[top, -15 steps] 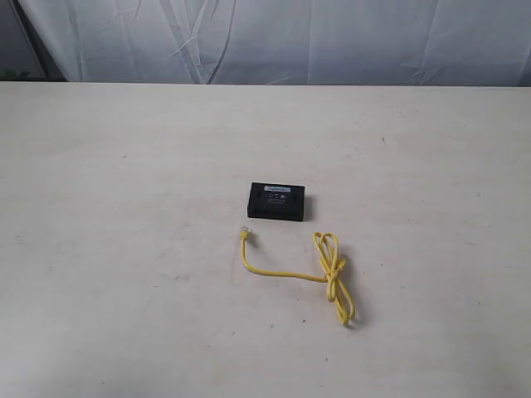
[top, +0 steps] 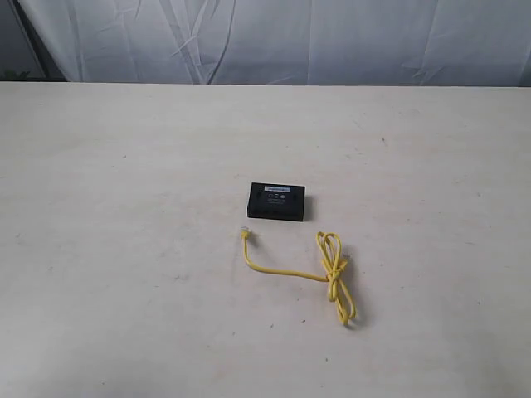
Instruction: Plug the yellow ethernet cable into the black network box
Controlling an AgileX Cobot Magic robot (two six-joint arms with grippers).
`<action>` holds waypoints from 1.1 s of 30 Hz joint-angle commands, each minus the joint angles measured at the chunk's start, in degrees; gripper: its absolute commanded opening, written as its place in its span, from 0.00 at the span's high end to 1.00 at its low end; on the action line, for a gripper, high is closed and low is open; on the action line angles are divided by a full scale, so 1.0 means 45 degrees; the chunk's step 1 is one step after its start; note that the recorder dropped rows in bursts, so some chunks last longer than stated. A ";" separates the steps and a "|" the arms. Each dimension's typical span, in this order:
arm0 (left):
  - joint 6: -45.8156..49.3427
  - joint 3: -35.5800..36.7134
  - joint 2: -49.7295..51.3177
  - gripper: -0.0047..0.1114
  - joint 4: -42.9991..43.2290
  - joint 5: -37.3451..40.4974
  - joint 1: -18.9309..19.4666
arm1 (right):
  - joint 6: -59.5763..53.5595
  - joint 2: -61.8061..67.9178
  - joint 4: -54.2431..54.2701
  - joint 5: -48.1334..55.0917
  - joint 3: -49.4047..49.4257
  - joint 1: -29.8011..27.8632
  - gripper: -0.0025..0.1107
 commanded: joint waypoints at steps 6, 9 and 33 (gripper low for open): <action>-0.0011 0.0059 -0.0072 0.96 0.0068 -0.0177 0.0035 | -0.0040 -0.0076 -0.0030 -0.0121 0.0029 -0.0038 0.98; -0.0011 0.0059 -0.0072 0.96 0.0068 -0.0177 0.0035 | -0.0040 -0.0076 -0.0030 -0.0121 0.0029 -0.0038 0.98; -0.0011 0.0059 -0.0072 0.96 0.0068 -0.0177 0.0035 | -0.0040 -0.0076 0.0012 -0.0279 0.0029 -0.0038 0.98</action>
